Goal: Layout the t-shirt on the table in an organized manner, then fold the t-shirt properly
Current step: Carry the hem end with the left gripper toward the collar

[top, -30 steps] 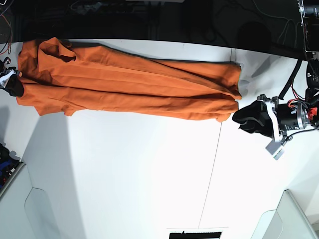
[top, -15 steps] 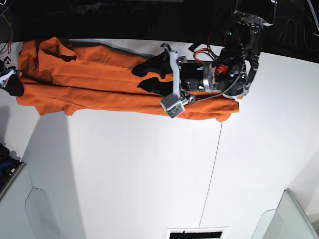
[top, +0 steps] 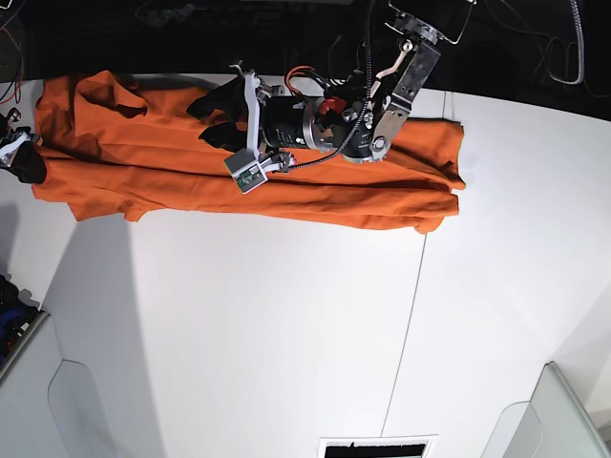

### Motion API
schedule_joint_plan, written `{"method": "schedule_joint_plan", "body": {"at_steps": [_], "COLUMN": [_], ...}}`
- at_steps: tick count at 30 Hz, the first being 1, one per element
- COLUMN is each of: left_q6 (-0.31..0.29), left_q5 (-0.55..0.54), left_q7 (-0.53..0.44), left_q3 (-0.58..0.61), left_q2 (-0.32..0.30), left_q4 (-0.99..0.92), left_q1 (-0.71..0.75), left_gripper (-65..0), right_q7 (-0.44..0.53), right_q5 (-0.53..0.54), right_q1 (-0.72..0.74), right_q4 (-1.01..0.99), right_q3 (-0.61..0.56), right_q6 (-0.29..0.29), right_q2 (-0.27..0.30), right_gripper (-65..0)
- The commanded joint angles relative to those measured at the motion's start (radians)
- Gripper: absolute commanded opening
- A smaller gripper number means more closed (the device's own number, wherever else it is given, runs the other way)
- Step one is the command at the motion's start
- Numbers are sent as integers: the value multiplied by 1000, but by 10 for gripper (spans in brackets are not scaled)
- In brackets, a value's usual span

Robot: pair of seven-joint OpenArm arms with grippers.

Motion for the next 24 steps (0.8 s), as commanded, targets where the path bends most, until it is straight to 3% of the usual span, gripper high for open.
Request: {"method": "schedule_joint_plan", "body": {"at_steps": [1,8,16,24], "left_q6": [-9,-9,-9,5], "left_q5": [-15,98,159,212], "left_q7": [-38,-138,-190,-224], "left_q3": [2,2,-3,-3], "left_q2": [20,93,92,92], "left_q4": [-5,-136,-393,-538], "left_q1": [-13,-17,-156,-265], "left_gripper": [-321,-321,-321,-321], "right_q7": [15,8,-22,-22], "right_q5": [23,42,80,96], "right_q1": [8,8,-8,-122], "right_q4": [17,17,24,136], "right_q3": [10,10,23,37], "right_q6": [7,7,8,9], "right_q2": [25,25,26,26], "right_gripper": [-650,-650,-650,-650]}}
